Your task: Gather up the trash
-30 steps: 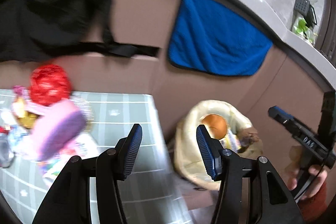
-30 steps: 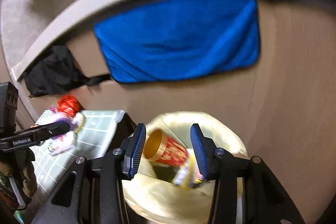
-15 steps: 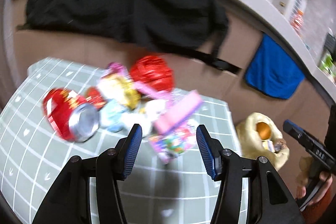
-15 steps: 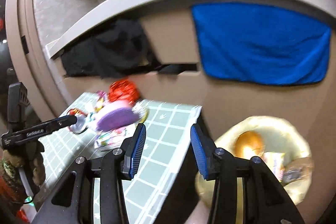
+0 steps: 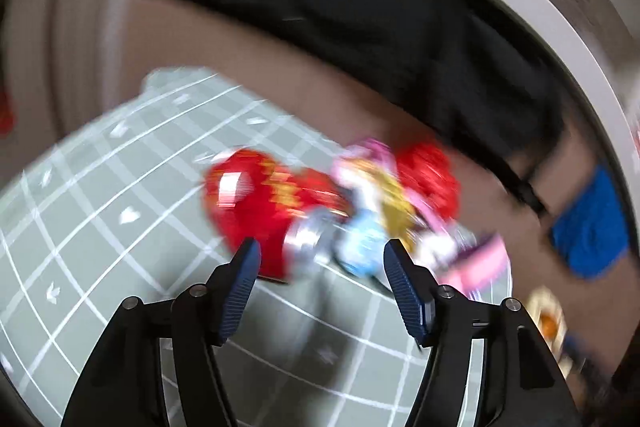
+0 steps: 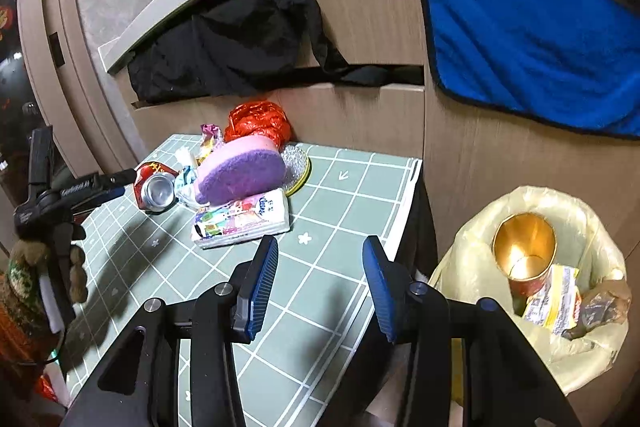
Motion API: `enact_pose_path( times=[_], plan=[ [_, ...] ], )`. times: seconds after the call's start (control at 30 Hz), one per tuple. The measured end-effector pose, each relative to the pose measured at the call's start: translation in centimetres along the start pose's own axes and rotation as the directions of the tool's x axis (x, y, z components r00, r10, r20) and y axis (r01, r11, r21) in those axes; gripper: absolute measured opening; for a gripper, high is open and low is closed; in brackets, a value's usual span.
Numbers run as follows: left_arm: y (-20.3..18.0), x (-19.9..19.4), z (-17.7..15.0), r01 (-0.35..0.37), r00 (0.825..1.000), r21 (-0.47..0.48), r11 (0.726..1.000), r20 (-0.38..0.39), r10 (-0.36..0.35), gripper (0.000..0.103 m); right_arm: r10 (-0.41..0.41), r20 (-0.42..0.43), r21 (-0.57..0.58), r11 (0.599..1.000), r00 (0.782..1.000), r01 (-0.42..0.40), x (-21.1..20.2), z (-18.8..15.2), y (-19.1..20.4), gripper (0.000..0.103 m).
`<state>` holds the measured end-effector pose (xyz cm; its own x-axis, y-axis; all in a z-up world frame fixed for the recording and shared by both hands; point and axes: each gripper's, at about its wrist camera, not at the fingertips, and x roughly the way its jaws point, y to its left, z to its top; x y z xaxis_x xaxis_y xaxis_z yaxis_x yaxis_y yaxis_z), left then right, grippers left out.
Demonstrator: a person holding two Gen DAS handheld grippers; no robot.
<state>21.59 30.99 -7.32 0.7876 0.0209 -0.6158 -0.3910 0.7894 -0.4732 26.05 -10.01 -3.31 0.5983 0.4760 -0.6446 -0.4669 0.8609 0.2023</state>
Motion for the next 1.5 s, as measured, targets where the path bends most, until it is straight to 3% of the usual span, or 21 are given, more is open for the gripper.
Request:
enact_pose_path(
  times=[0.07, 0.17, 0.37, 0.57, 0.63, 0.73, 0.83, 0.9, 0.97, 1.07, 1.17, 1.27, 1.33, 1.43, 1.5],
  plan=[
    [2.5, 1.1, 0.9, 0.005, 1.0, -0.112, 0.994, -0.015, -0.006, 0.065, 0.015, -0.013, 0.005, 1.0, 1.0, -0.015, 0.4, -0.1, 0.1, 0.042],
    [4.9, 3.4, 2.1, 0.005, 0.998, -0.179, 0.984, -0.062, -0.017, 0.065, 0.028, -0.025, 0.001, 1.0, 0.999, -0.028, 0.9, -0.3, 0.5, 0.042],
    [5.0, 7.9, 3.2, 0.088, 0.978, -0.102, 0.991, -0.178, -0.105, 0.065, 0.035, -0.05, -0.016, 0.999, 0.998, -0.036, 1.9, -0.6, 1.3, 0.042],
    [2.8, 10.3, 4.4, 0.066, 0.977, -0.002, 0.998, -0.204, -0.065, 0.065, 0.046, -0.083, -0.019, 0.999, 0.995, -0.048, 3.5, -0.2, 1.9, 0.042],
    [2.1, 10.5, 4.5, 0.081, 0.969, 0.022, 0.996, -0.235, -0.074, 0.058, 0.059, -0.097, -0.026, 0.998, 0.994, -0.062, 4.3, 0.1, 2.4, 0.042],
    [0.9, 9.7, 3.5, 0.095, 0.965, 0.121, 0.988, -0.253, -0.062, 0.055, 0.08, -0.111, -0.048, 0.995, 0.991, -0.086, 5.5, 1.1, 3.7, 0.042],
    [0.0, 7.8, 1.9, 0.075, 0.97, 0.278, 0.958, -0.245, -0.005, 0.055, 0.129, -0.145, -0.066, 0.988, 0.981, -0.14, 7.1, 2.1, 5.2, 0.042],
    [0.2, 6.7, 1.0, 0.091, 0.965, 0.315, 0.945, -0.262, -0.005, 0.055, 0.183, -0.177, -0.077, 0.977, 0.967, -0.199, 8.4, 2.6, 6.8, 0.042],
    [0.8, 5.2, 0.2, 0.107, 0.959, 0.33, 0.938, -0.283, -0.01, 0.055, 0.178, -0.187, -0.123, 0.971, 0.966, -0.203, 9.4, 2.8, 8.7, 0.041],
    [2.3, 2.8, -0.3, 0.121, 0.958, 0.294, 0.948, -0.284, -0.034, 0.055, 0.059, -0.102, -0.167, 0.983, 0.993, -0.075, 9.7, 3.8, 10.4, 0.038],
    [4.0, 0.1, -0.2, 0.127, 0.967, 0.202, 0.971, -0.242, -0.077, 0.057, 0.005, -0.009, -0.066, 0.998, 1.0, -0.005, 9.4, 5.3, 9.5, 0.042],
    [5.1, -1.0, -0.1, 0.145, 0.968, 0.091, 0.985, -0.221, -0.122, 0.058, 0.058, 0.032, 0.09, 0.994, 0.998, -0.061, 9.9, 7.2, 7.7, 0.042],
    [5.1, -1.3, -0.3, 0.164, 0.964, 0.05, 0.985, -0.219, -0.15, 0.058, 0.098, 0.035, 0.135, 0.986, 0.995, -0.101, 10.2, 7.9, 7.6, 0.042],
    [4.8, -2.3, -0.6, 0.151, 0.971, 0.06, 0.987, -0.194, -0.137, 0.058, 0.157, 0.024, 0.074, 0.985, 0.987, -0.159, 9.0, 6.7, 9.6, 0.042],
    [4.5, -3.2, -0.6, 0.131, 0.98, 0.079, 0.988, -0.16, -0.117, 0.058, 0.194, -0.047, -0.018, 0.981, 0.98, -0.195, 8.5, 4.8, 11.6, 0.042]
  ],
)
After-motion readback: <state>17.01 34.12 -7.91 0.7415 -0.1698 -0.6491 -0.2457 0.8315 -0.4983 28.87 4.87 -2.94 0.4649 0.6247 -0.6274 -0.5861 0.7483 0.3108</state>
